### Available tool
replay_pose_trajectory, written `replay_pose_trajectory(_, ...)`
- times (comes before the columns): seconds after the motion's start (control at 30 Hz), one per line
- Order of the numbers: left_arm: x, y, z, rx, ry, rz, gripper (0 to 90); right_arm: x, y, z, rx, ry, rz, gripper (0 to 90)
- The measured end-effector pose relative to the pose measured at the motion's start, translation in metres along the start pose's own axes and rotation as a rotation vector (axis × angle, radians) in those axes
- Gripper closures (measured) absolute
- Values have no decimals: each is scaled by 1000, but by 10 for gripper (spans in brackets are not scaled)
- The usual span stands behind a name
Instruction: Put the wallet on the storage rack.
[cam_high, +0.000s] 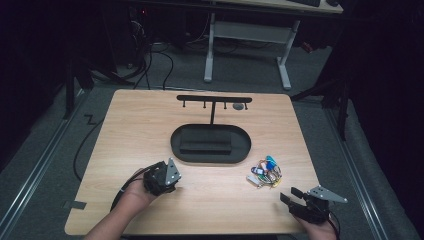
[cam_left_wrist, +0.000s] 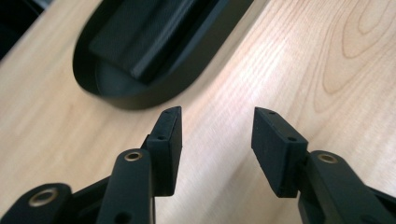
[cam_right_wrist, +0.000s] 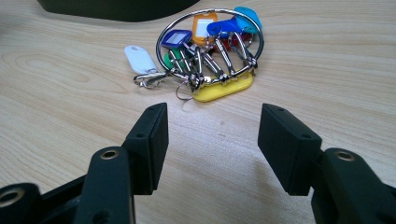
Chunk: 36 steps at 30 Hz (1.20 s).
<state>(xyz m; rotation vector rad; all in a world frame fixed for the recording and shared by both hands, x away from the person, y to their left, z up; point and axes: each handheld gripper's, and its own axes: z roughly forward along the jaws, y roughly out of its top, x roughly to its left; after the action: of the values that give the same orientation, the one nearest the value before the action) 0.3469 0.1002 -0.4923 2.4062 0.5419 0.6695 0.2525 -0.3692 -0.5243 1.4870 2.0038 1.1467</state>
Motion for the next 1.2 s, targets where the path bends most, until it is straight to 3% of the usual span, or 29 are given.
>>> replay_pose_trajectory(0.2, -9, -25, -7, -41, -11, -108, 512, 1, 0, 0, 2, 1, -3, 434)
replay_pose_trajectory(0.27, -12, -33, -10, -55, -30, -165, 504, 1, 0, 1, 0, 4, -8, 433)
replay_pose_trajectory(0.4, -23, -50, -18, -96, 1, -218, 500, 3, -2, 2, -4, 21, -10, 419)
replay_pose_trajectory(0.47, -23, -56, -23, -126, -31, -289, 500, 3, -4, 3, 7, 26, -25, 419)
replay_pose_trajectory(0.63, -19, -61, -29, -153, -40, -352, 470, 5, -7, 1, 2, 23, -42, 419)
replay_pose_trajectory(0.8, -16, -63, -25, -158, -65, -362, 401, 11, -8, 0, -11, 6, -65, 428)
replay_pose_trajectory(1.0, -20, -63, -27, -158, -77, -317, 339, 22, 0, 4, -42, -23, -101, 429)
replay_pose_trajectory(1.2, -16, -66, -30, -170, -82, -317, 326, 31, 14, 17, 23, -38, -140, 427)
